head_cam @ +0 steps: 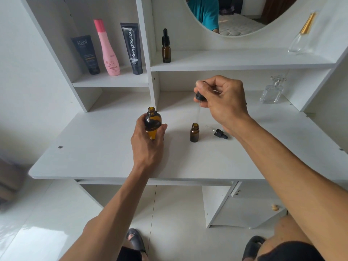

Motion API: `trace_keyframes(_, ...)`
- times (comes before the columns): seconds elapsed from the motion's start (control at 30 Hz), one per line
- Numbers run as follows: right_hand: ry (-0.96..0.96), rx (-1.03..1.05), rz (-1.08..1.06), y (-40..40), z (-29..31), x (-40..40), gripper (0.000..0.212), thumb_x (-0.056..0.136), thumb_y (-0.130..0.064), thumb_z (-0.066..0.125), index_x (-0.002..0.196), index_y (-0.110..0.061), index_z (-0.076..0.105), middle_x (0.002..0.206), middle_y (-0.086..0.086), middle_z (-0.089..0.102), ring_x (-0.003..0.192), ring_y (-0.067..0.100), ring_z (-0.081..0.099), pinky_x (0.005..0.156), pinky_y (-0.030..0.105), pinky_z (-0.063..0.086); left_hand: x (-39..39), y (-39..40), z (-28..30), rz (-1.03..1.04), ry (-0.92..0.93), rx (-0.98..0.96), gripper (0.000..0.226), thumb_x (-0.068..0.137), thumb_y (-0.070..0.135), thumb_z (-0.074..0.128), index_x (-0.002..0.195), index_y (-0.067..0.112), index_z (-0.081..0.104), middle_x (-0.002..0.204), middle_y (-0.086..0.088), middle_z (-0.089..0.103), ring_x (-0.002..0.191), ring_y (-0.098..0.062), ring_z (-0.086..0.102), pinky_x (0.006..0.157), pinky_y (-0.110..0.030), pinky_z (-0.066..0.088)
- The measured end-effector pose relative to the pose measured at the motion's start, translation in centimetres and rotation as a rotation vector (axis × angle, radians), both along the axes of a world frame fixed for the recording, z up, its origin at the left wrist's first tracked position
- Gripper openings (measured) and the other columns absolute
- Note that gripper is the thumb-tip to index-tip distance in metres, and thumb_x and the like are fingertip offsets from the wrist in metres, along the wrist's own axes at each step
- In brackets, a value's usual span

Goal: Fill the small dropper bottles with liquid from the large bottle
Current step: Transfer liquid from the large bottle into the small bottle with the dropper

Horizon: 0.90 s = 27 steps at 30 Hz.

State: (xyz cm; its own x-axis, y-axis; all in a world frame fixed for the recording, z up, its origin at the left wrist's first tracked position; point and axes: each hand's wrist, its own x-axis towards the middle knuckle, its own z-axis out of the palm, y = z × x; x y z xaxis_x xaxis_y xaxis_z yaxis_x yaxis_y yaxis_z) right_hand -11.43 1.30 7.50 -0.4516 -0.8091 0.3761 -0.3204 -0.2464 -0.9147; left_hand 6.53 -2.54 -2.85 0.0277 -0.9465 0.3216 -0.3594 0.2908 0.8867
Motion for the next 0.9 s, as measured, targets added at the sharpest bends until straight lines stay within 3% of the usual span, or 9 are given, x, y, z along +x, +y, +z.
trace_keyframes(0.1, 0.029, 0.001, -0.012, -0.08, -0.06, 0.11, 0.016, 0.093, -0.023, 0.071, 0.077, -0.022, 0.07, 0.079, -0.001, 0.075, 0.069, 0.013, 0.076, 0.064, 0.022, 0.059, 0.0, 0.03, 0.03, 0.005, -0.01, -0.001, 0.053, 0.095, 0.03, 0.071, 0.142, 0.017, 0.05, 0.114, 0.012, 0.059, 0.098, -0.003, 0.053, 0.076, 0.002, 0.034)
trace_keyframes(0.23, 0.059, -0.005, -0.023, -0.21, -0.11, 0.17, 0.016, 0.093, -0.024, 0.071, 0.077, -0.02, 0.07, 0.08, 0.001, 0.076, 0.069, 0.014, 0.075, 0.064, 0.022, 0.059, 0.0, 0.06, 0.07, 0.0, 0.002, -0.002, 0.053, 0.095, 0.031, 0.071, 0.142, 0.018, 0.05, 0.114, 0.012, 0.06, 0.1, -0.005, 0.056, 0.086, -0.015, 0.039)
trace_keyframes(0.43, 0.081, -0.023, -0.026, -0.23, -0.01, 0.05, 0.016, 0.093, -0.023, 0.071, 0.079, -0.015, 0.071, 0.081, 0.002, 0.076, 0.069, 0.015, 0.075, 0.065, 0.021, 0.058, 0.01, 0.04, 0.0, -0.004, 0.01, -0.004, 0.051, 0.095, 0.03, 0.071, 0.141, 0.018, 0.05, 0.114, 0.011, 0.061, 0.1, -0.008, 0.057, 0.088, -0.019, 0.04)
trace_keyframes(0.67, 0.078, -0.044, -0.022, -0.16, 0.22, 0.1, 0.019, 0.093, -0.023, 0.07, 0.075, -0.021, 0.068, 0.081, 0.002, 0.075, 0.069, 0.016, 0.075, 0.064, 0.022, 0.058, -0.02, 0.07, 0.07, -0.009, 0.026, 0.008, 0.053, 0.095, 0.031, 0.071, 0.142, 0.019, 0.049, 0.114, 0.011, 0.06, 0.101, -0.011, 0.059, 0.091, -0.025, 0.045)
trace_keyframes(0.9, 0.097, -0.055, -0.034, -0.2, 0.14, 0.14, 0.018, 0.094, -0.024, 0.07, 0.076, -0.019, 0.069, 0.081, 0.002, 0.076, 0.07, 0.017, 0.076, 0.068, 0.029, 0.062, -0.05, 0.06, 0.09, -0.012, 0.031, 0.014, 0.053, 0.095, 0.032, 0.071, 0.142, 0.019, 0.049, 0.114, 0.011, 0.06, 0.101, -0.013, 0.06, 0.093, -0.028, 0.048)
